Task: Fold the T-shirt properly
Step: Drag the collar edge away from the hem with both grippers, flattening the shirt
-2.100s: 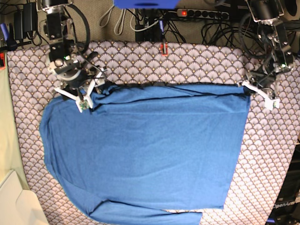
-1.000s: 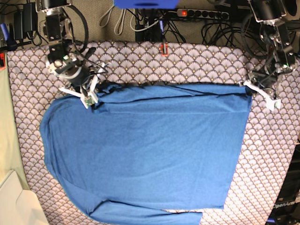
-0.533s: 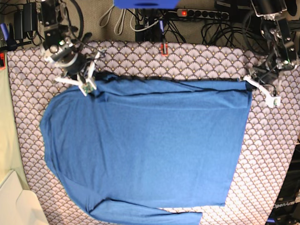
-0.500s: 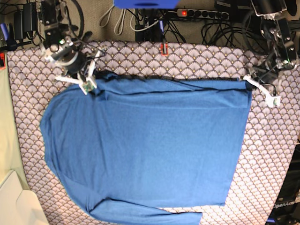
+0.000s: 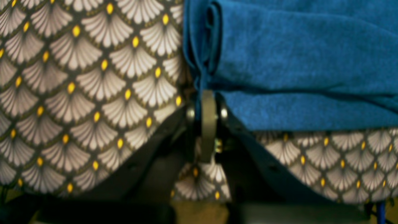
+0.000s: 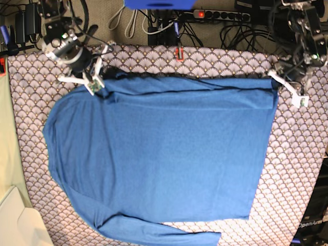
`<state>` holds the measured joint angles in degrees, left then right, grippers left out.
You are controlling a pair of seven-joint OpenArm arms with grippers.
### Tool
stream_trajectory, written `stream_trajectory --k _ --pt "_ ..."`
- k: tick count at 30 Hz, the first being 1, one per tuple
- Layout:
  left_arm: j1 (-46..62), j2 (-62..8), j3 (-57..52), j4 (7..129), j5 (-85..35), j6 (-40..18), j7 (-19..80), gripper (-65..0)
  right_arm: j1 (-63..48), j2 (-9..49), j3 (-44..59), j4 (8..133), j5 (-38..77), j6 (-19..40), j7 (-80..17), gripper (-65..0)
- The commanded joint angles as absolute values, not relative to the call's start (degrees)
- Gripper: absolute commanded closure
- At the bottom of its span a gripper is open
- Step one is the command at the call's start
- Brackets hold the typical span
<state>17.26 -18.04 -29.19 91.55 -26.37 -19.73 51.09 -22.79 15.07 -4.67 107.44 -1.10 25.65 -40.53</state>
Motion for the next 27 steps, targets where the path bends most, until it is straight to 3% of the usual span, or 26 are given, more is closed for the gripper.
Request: stream_trajectory --k 1,27 --pt "17.27 -18.95 -29.58 93.41 -26.59 -19.91 50.33 -0.6 -22.73 15.6 -4.44 108.7 -0.84 25.71 -39.78 0.0" --pt "25.19 -20.53 -29.67 94.37 -26.86 -19.91 50.33 -0.6 -30.37 17.71 -4.35 112.4 -0.84 25.8 -39.69 0.0"
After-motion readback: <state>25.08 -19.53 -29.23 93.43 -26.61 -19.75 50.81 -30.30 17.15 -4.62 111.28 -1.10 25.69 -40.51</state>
